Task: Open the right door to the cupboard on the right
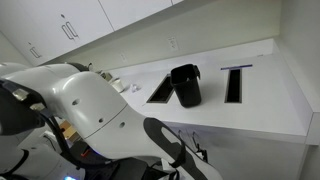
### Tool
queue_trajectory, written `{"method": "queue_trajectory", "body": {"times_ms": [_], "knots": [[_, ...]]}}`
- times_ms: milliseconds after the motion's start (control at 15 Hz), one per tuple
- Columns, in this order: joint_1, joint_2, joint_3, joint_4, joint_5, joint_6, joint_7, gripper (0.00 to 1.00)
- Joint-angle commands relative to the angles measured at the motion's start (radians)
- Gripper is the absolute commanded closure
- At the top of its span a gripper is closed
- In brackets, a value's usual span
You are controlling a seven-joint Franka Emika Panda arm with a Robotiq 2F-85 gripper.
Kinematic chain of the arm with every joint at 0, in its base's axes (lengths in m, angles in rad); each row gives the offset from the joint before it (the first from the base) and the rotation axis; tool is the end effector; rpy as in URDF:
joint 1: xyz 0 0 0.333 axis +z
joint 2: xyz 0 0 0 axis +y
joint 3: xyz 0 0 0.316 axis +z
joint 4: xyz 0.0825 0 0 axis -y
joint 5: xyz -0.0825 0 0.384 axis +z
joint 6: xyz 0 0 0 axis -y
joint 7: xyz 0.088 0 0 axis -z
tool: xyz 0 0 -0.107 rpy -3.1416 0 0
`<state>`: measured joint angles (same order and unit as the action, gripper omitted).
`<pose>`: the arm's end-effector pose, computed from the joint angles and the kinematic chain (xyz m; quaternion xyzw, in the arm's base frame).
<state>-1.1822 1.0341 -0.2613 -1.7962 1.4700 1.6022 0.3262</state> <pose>0.1598 -0.5092 -0.0134 -0.1280 0.7901 0.1079 0.5897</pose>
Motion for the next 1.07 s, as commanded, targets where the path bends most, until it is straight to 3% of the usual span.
{"method": "queue_trajectory", "body": {"times_ms": [0, 733, 800, 867, 1000], "knots": [[0.000, 0.029, 0.012, 0.019, 0.079, -0.046, 0.059, 0.00], [0.085, 0.083, 0.015, 0.065, 0.174, 0.010, 0.154, 0.00], [0.091, 0.089, 0.013, 0.071, 0.175, 0.017, 0.158, 0.04], [0.097, 0.092, 0.010, 0.074, 0.177, 0.025, 0.154, 0.26], [0.104, 0.100, 0.007, 0.081, 0.179, 0.036, 0.152, 0.31]]}}
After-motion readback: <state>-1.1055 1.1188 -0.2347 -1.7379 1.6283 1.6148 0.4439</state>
